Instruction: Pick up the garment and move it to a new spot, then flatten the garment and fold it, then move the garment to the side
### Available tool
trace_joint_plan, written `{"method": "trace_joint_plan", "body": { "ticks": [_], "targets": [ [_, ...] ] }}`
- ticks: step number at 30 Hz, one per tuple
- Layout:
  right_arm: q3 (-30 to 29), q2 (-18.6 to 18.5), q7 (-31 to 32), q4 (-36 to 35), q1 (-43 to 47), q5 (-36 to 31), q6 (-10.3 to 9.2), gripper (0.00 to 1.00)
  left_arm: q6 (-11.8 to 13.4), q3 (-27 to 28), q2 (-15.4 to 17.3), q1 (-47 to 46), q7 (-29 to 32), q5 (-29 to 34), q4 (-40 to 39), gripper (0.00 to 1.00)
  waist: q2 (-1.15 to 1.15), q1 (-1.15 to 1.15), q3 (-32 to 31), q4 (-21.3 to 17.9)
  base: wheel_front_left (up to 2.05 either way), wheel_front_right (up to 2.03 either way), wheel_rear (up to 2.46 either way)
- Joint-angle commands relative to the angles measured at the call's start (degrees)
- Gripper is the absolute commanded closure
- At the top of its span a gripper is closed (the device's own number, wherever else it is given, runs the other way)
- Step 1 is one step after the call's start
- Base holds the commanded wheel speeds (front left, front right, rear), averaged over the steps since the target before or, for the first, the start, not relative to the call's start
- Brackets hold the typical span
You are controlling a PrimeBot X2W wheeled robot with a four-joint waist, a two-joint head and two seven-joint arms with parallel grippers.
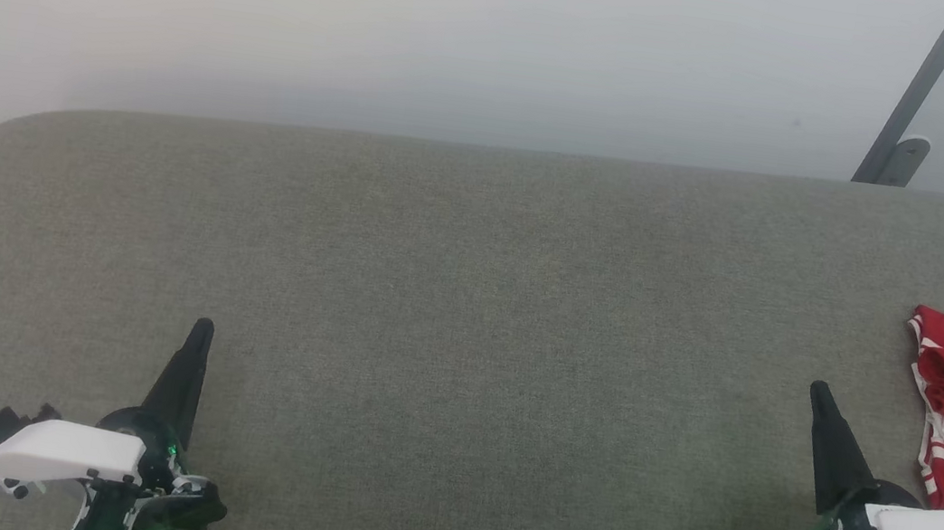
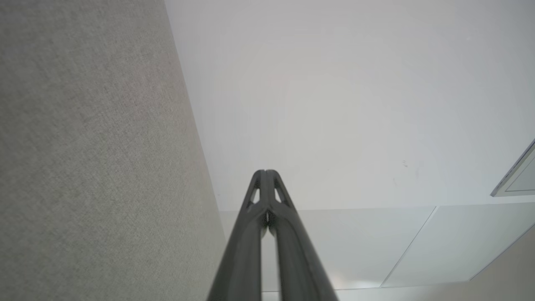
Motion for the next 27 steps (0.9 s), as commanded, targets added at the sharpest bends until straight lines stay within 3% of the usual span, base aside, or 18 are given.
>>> {"method": "trace_joint_plan", "body": {
  "ticks": [1, 27],
  "targets": [
    [-0.1, 0.2, 0.1, -0.2, -0.3, 0.3, 0.00, 1.00, -0.3, 0.2, -0.1, -0.6, 0.2, -0.2, 0.0, 1.00, 0.00, 0.00, 0.0, 0.0, 0.00, 0.00, 0.00],
    [0.0, 0.2, 0.1, -0.2, -0.3, 0.3, 0.00, 1.00, -0.3, 0.2, -0.1, -0.6, 0.2, -0.2, 0.0, 1.00, 0.00, 0.00, 0.0, 0.0, 0.00, 0.00, 0.00]
  ]
}}
